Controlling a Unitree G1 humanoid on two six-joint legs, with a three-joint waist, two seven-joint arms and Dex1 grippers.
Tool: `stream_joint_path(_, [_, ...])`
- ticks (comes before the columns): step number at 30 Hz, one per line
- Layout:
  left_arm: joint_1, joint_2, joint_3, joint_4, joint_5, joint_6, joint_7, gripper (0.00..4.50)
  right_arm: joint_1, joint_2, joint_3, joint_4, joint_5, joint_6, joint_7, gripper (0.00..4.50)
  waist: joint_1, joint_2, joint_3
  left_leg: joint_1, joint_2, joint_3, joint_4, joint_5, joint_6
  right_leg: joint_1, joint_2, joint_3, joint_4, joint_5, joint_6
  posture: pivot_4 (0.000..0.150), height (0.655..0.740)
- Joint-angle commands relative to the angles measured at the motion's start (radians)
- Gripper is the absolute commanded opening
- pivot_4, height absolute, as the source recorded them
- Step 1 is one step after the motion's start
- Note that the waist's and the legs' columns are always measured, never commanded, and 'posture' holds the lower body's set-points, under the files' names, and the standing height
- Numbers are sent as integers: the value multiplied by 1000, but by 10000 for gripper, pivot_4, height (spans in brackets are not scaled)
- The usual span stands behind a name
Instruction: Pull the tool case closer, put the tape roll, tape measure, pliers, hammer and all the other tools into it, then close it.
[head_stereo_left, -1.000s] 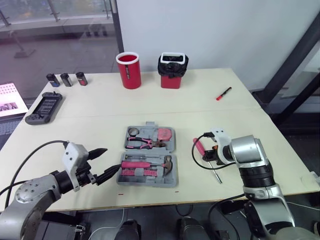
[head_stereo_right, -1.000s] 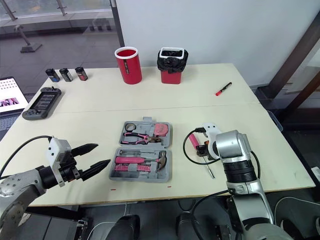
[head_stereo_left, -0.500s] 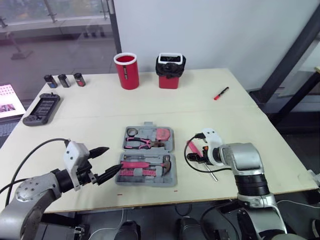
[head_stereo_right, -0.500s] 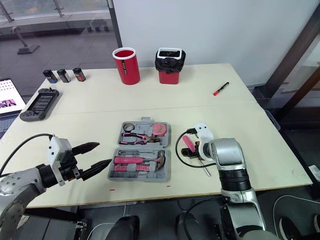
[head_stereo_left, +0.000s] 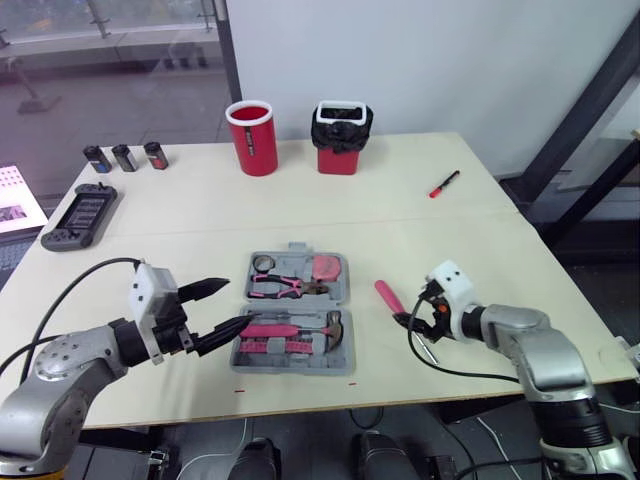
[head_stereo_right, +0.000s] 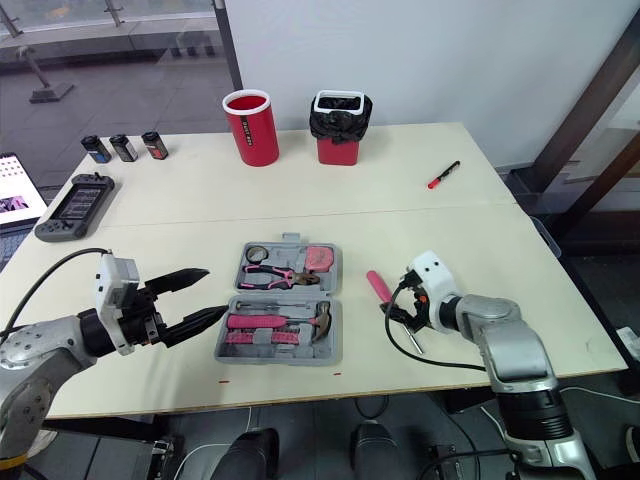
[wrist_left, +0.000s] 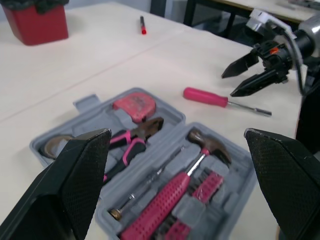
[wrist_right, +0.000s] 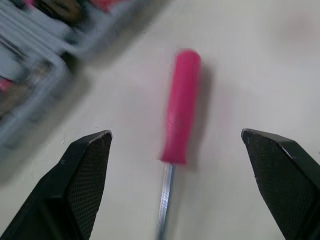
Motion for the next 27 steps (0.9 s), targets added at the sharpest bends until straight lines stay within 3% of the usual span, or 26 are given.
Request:
stream_joint_path(1, [3,24,0,-28,-11,9,-15,45000,-17,33,29,52,-5,-58,-54,43930,0,0,0,0,0,0,0,0,0,0,0,1,0,0,0,1500,7400])
stream_joint_path(5, [12,37,3,-33,-5,11,-20,45000,-20,52,45,101,-2,-91,-93,43930,2,0,0,0,0,0,0,0,0,0,1,2,0,0,0,1500,7400])
stream_joint_path(6, [16,40,4,-34,-1,9,-21,45000,-19,58,46,112,1,-95,-101,41546,2,0,0,0,0,0,0,0,0,0,1,2,0,0,0,1500,7400])
stream_joint_path(8, [23,46,7,-35,4,6,-23,45000,-11,61,47,121,3,-101,-116,35501,2,0,0,0,0,0,0,0,0,0,1,2,0,0,0,1500,7400])
stream_joint_path(14, [42,61,16,-30,21,-21,-43,45000,-8,29,40,65,28,-91,-109,5402,1,0,0,0,0,-1,0,0,0,0,1,2,0,0,0,1500,7400])
stream_joint_path(15, [49,63,16,-29,28,-29,-50,45000,-16,21,42,57,33,-79,-102,3840,1,0,0,0,0,-1,0,0,0,0,1,2,0,0,0,1500,7400])
stream_joint_path(20, [94,78,24,4,79,-82,-73,45000,-144,-76,148,36,68,-70,63,3941,-1,1,0,-1,0,0,0,0,0,-1,1,3,0,0,0,1500,7400])
stream_joint_path(25, [146,94,15,110,265,-240,-45,45000,-379,-128,334,36,6,-94,195,3941,-3,1,1,0,2,0,0,0,0,-4,3,2,1,1,-2,1500,7400])
stream_joint_path(27, [177,96,16,139,336,-277,-10,45000,-460,-126,405,4,46,-32,283,3941,0,1,1,-2,2,0,-1,0,0,-5,3,2,1,1,-2,1500,7400])
